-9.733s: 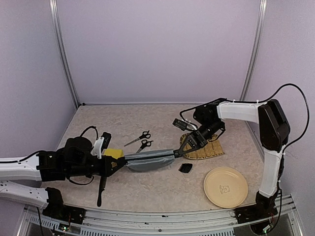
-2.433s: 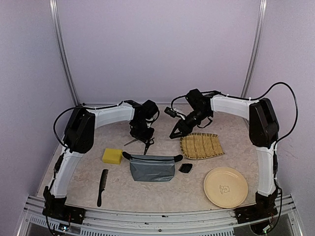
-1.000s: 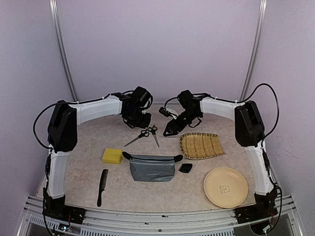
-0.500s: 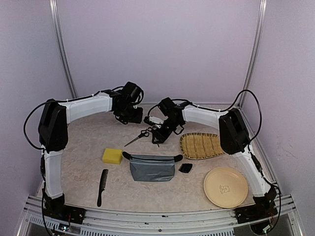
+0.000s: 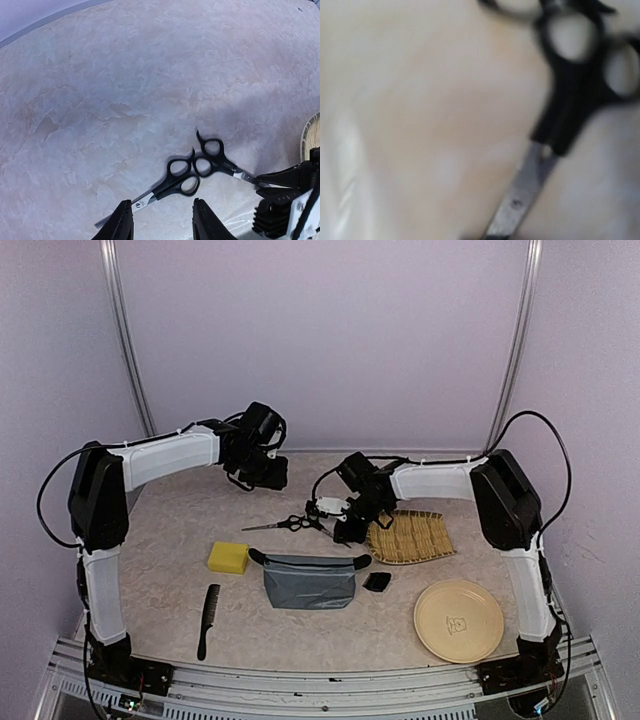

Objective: Sort the hair-cutting tools
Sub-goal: Move the thinning scissors to the center of the board.

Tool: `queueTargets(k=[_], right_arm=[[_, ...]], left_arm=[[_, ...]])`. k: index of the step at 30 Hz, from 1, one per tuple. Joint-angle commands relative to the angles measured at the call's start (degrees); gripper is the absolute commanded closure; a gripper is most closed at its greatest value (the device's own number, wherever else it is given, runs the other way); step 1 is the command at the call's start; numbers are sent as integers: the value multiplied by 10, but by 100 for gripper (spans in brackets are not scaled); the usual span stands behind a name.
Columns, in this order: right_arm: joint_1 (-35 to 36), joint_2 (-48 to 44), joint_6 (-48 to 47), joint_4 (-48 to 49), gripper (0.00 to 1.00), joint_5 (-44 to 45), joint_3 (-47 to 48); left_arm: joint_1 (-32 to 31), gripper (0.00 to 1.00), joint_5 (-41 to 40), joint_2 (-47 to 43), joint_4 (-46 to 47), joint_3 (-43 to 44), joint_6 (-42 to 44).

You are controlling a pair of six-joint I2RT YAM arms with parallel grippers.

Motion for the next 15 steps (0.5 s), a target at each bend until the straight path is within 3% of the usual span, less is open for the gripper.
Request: queueTargets(k=[1, 8, 15], right_arm=[[14, -40, -127, 17, 85, 39, -125], [15, -93, -212, 82, 88, 21, -208], [15, -102, -239, 125, 88, 33, -209]], left_arm=[[7, 61, 73, -13, -11, -6, 61], [6, 64, 192, 11, -2, -5, 145], [-18, 64, 178, 81, -46, 33, 242]])
